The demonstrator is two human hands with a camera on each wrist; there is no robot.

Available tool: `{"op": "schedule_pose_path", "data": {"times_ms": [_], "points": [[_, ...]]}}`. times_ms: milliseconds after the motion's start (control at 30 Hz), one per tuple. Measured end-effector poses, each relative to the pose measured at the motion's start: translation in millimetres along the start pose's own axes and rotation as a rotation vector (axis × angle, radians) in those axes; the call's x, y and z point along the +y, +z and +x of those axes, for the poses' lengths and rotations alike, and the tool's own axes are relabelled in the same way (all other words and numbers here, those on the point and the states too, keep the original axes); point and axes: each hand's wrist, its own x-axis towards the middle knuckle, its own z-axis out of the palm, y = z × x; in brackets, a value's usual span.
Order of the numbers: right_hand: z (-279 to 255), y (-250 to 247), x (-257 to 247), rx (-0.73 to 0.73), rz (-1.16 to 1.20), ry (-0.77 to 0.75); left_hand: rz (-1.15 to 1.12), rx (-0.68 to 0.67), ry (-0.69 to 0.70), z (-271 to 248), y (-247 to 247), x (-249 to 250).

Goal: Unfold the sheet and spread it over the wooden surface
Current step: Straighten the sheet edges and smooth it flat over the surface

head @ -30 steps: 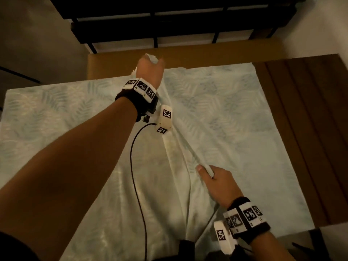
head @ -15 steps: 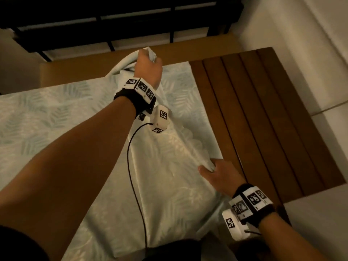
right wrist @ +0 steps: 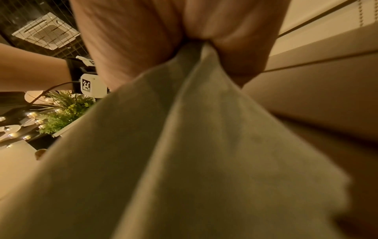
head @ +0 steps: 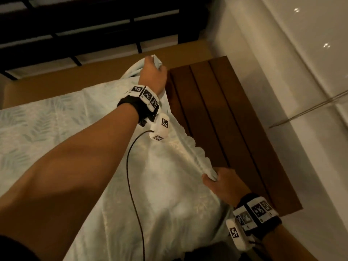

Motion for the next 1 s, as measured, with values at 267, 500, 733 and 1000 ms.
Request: {"op": "schedule_pose_path", "data": {"times_ms": [267,500,733,1000], "points": [[21.3,-132.2,105.5,-0.005,-0.054,0.064,-0.011,-0.094,-0.01,8.0,142.8,79.2],[15.1,-214.3,176.0,0.155,-0.101,0.227,0.039,-0.388,0.134,-7.2,231.7,138.7],[9.6,-231.6,203.2,0.448,-0.128,0.419,0.077,-0.661,0.237,-77.5,193.1,112.5],[-47.8,-120.3,143.4,0.366,-0.4,-0.166,0.197,-0.541,0.143,-250.8,10.2,-54.8]]}}
